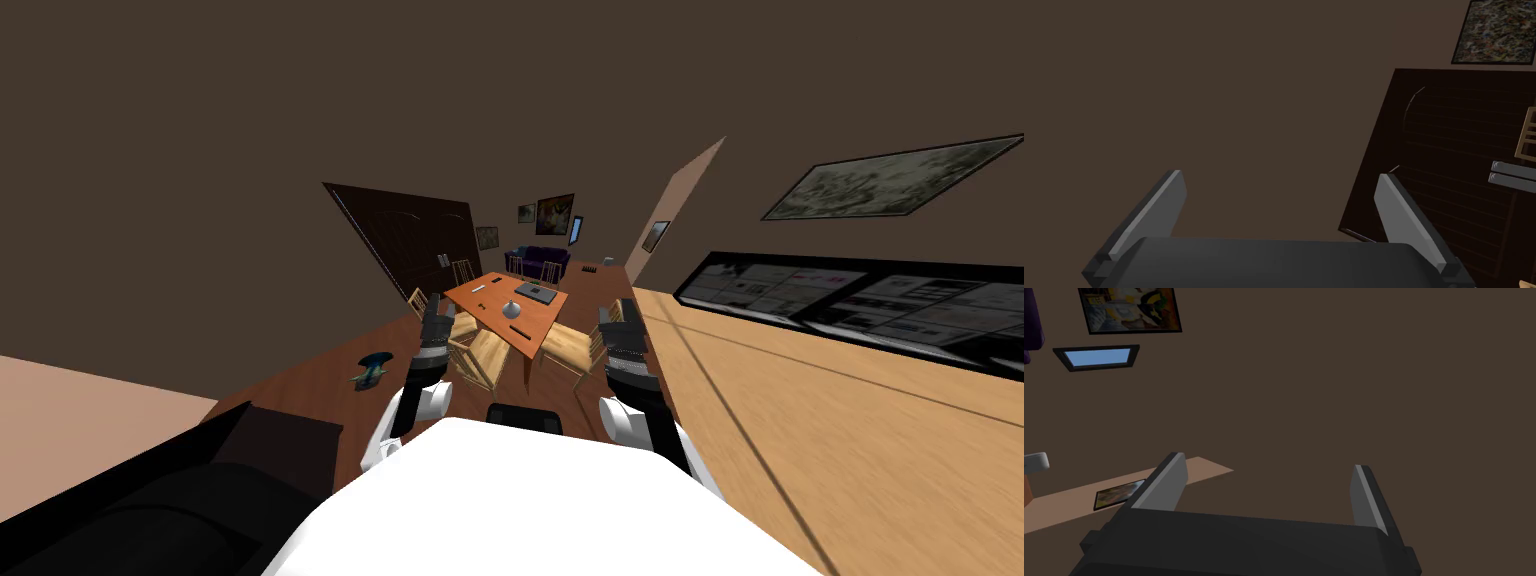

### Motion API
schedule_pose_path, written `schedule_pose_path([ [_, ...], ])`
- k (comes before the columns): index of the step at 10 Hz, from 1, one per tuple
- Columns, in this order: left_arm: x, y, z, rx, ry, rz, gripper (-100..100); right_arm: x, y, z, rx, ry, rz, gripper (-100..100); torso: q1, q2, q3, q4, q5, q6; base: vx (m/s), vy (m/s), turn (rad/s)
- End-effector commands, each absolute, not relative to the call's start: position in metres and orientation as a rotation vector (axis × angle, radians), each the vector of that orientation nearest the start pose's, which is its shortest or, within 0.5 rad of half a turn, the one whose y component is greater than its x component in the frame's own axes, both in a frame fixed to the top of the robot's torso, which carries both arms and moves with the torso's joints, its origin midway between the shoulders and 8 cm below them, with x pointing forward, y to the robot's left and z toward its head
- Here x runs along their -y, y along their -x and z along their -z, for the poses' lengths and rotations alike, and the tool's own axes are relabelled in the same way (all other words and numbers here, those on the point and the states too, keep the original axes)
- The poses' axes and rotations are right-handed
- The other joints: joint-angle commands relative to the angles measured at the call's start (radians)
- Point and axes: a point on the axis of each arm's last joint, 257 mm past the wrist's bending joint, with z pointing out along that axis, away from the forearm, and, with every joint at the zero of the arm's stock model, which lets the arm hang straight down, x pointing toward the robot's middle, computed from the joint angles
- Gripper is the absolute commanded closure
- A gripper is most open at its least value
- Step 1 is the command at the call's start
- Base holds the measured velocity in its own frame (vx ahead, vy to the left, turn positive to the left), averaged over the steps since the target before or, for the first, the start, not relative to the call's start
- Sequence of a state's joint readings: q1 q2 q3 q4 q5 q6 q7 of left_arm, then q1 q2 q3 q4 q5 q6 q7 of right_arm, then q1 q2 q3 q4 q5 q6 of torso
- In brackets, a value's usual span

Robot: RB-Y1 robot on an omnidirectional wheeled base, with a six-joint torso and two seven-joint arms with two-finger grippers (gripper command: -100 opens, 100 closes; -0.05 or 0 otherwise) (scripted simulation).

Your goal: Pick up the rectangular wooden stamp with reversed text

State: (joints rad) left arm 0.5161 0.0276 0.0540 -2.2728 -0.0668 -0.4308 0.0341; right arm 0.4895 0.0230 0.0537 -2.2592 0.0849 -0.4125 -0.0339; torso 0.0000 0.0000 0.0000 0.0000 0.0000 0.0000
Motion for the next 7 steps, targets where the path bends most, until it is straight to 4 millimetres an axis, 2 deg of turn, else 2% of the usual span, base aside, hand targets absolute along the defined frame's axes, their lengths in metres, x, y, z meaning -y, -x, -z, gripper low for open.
schedule_pose_path([
  [1, -0.294, -0.364, 0.011, -0.777, 0.689, 1.197, -100, 0.256, -0.366, -0.001, -0.703, -0.721, -1.312, 0, 0.0, 0.0, 0.0, 0.0, 0.0, 0.0, -0.007, -0.019, -0.111],
  [5, -0.305, -0.397, 0.057, -0.912, 0.766, 1.149, -100, 0.256, -0.366, -0.001, -0.703, -0.721, -1.313, 0, -0.003, 0.001, 0.0, 0.0, -0.001, 0.0, -0.015, -0.041, -0.137],
  [6, -0.306, -0.397, 0.058, -0.914, 0.768, 1.148, -100, 0.256, -0.366, -0.001, -0.703, -0.721, -1.313, 0, -0.003, 0.001, 0.0, 0.0, -0.001, 0.0, -0.01, -0.033, -0.036],
  [7, -0.311, -0.406, 0.074, -0.954, 0.798, 1.128, -100, 0.256, -0.366, -0.001, -0.703, -0.721, -1.313, 0, -0.002, 0.001, 0.0, 0.0, -0.001, 0.0, -0.005, -0.031, -0.108],
])
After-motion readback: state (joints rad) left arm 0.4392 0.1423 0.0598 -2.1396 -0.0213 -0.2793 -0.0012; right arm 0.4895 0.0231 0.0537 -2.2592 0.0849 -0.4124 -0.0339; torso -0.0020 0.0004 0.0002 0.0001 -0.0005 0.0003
